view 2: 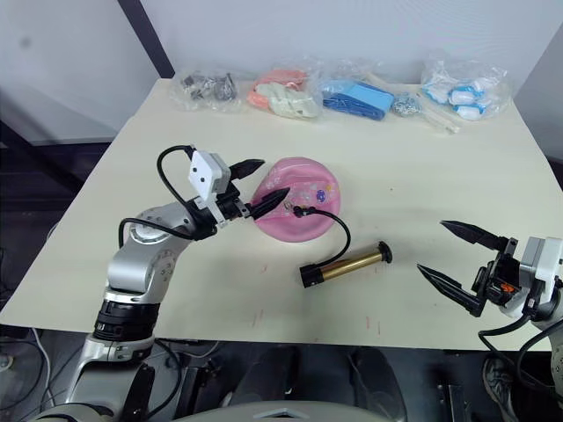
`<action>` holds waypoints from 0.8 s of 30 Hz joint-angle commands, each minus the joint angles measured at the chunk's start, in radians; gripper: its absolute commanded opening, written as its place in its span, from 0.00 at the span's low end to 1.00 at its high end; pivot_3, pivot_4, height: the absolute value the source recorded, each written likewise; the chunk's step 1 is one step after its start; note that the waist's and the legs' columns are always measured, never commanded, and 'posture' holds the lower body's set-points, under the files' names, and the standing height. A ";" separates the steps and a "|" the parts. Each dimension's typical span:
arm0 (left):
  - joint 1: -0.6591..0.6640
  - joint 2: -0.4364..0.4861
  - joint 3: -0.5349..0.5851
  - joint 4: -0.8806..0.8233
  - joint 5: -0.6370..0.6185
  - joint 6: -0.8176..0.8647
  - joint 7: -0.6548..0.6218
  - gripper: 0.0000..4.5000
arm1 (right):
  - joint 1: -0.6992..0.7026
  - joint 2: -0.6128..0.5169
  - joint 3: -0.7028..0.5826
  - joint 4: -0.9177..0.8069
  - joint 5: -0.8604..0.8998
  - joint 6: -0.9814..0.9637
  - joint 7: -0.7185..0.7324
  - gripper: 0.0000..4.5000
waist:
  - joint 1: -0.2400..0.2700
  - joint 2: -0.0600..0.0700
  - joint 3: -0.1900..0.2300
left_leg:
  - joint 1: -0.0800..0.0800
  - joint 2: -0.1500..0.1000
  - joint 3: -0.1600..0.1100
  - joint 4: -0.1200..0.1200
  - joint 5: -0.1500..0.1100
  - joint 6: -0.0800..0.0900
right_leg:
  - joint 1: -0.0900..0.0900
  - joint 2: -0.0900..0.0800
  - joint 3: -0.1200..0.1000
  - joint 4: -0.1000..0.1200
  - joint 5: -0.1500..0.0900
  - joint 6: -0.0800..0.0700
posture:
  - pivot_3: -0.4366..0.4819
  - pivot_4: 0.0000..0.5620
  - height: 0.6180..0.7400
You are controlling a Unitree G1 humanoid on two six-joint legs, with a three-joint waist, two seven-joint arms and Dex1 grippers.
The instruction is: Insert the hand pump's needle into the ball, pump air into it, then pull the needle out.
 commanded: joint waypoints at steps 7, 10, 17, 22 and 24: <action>0.076 0.177 0.084 -0.053 -0.134 -0.031 -0.258 0.97 | -0.008 0.009 0.040 -0.001 -0.007 -0.021 -0.002 1.00 | 0.001 0.000 0.000 | 0.001 0.001 0.001 0.001 0.000 0.000 | 0.000 0.001 0.001 0.003 0.000 0.000 | 0.48 0.27 0.97; 0.093 0.224 0.077 -0.060 -0.143 -0.038 -0.328 0.97 | -0.009 0.007 0.042 0.011 -0.007 -0.024 0.006 1.00 | 0.001 0.000 0.000 | 0.001 0.001 0.001 0.002 0.000 0.000 | 0.000 0.001 0.001 0.004 0.000 0.000 | 0.48 0.27 0.97; 0.098 0.293 0.017 -0.113 -0.139 0.002 -0.403 0.97 | 0.029 -0.010 0.007 0.030 0.011 -0.054 0.069 1.00 | 0.000 0.000 0.000 | 0.003 0.002 0.003 0.002 0.000 0.001 | 0.000 0.001 0.002 0.008 0.000 -0.001 | 0.48 0.27 0.97; 0.098 0.300 -0.059 -0.223 -0.132 0.078 -0.383 0.97 | 0.095 -0.038 -0.056 0.028 0.044 -0.070 0.141 1.00 | 0.001 0.000 0.001 | 0.003 0.002 0.004 0.004 0.000 0.001 | 0.000 0.001 0.004 0.010 0.000 -0.001 | 0.48 0.27 0.97; 0.091 0.300 -0.093 -0.268 -0.130 0.115 -0.368 0.97 | 0.117 -0.043 -0.079 0.020 0.063 -0.074 0.160 1.00 | 0.001 0.000 0.001 | 0.003 0.002 0.004 0.004 0.000 0.001 | 0.000 0.002 0.004 0.010 0.000 0.000 | 0.48 0.27 0.97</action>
